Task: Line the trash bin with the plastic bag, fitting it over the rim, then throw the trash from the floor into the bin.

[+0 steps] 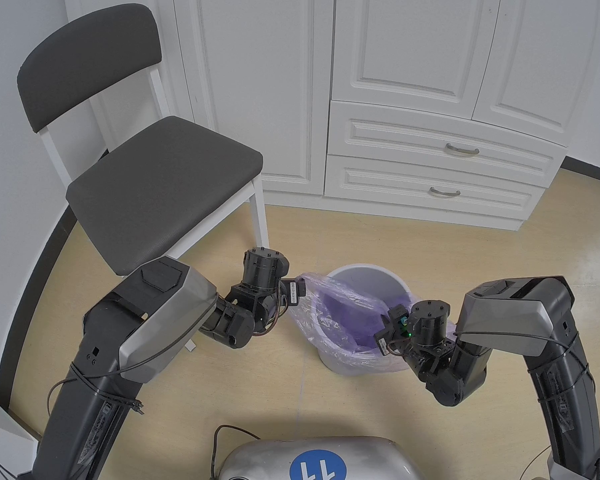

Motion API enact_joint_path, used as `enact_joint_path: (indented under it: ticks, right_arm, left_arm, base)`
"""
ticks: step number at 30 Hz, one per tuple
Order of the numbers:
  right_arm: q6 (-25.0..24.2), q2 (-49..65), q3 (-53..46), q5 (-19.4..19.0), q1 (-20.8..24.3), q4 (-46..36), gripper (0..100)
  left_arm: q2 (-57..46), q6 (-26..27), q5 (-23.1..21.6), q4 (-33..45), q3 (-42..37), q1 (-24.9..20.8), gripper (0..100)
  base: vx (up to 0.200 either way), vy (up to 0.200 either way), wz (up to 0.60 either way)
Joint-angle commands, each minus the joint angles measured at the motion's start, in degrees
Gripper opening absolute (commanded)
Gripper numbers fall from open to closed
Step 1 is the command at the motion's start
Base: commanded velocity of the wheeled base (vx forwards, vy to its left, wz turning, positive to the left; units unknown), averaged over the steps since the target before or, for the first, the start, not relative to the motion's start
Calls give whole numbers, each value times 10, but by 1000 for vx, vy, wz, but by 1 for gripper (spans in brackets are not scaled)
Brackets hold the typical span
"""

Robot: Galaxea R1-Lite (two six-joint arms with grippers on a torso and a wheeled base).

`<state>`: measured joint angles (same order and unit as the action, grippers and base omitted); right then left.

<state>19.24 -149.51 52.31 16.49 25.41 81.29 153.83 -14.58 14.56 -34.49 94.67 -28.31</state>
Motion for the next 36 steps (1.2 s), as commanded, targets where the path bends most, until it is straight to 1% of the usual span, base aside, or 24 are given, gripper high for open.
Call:
enact_joint_path:
  ticks: [1,3,5,8,10,11,12,16,20,21,22,23,24,25,30,33,36]
  right_arm:
    - [-4,14,11,-1,-9,-2,0]
    - [-15,7,57,1,-18,-1,0]
    - [-23,3,75,5,-20,-3,0]
    - [-25,-6,107,6,-26,-7,0]
    - [-26,-15,151,6,-29,-27,0]
    - [-27,-16,158,6,-29,-31,0]
    - [-32,-21,198,7,-32,-53,0]
    - [-43,-44,285,7,-39,-114,0]
    - [-44,-84,380,8,-53,-151,0]
    - [-44,-86,386,9,-54,-153,0]
    - [-44,-109,436,9,-57,-169,0]
    - [-44,-123,464,10,-57,-179,0]
    - [-44,-123,464,10,-57,-179,0]
    - [-44,-148,512,12,-56,-197,0]
    - [-44,-194,623,21,-56,-249,0]
    - [-44,-200,623,19,-56,-277,0]
    - [-43,-199,623,15,-55,-286,0]
  left_arm:
    - [1,0,0,-1,0,-1,100]
    - [1,0,0,-2,-2,-3,100]
    - [2,1,0,-10,-5,-4,100]
    - [4,2,0,-23,-8,-6,100]
    - [3,2,-1,-25,-17,-9,100]
    - [2,2,-1,-25,-19,-9,100]
    - [-1,3,-1,-28,-34,-11,100]
    - [-1,11,-25,-73,-77,-22,100]
    - [-2,32,-30,-126,-99,-25,100]
    - [-2,32,-30,-128,-100,-25,100]
    - [-6,34,-30,-143,-111,-25,100]
    - [-10,34,-31,-148,-114,-25,100]
    - [-10,34,-31,-148,-114,-25,100]
    - [-13,35,-31,-153,-117,-26,100]
    - [-14,36,-32,-174,-125,-31,100]
    - [-21,36,-33,-177,-129,-32,100]
    - [-33,36,-37,-181,-143,-36,100]
  base:
    - [0,0,0]
    - [0,0,0]
    - [0,0,0]
    - [0,0,0]
    - [0,0,0]
    - [0,0,0]
    - [0,0,0]
    - [0,0,0]
    - [0,0,0]
    - [0,0,0]
    - [0,0,0]
    - [0,0,0]
    - [0,0,0]
    - [0,0,0]
    - [0,0,0]
    - [0,0,0]
    - [0,0,0]
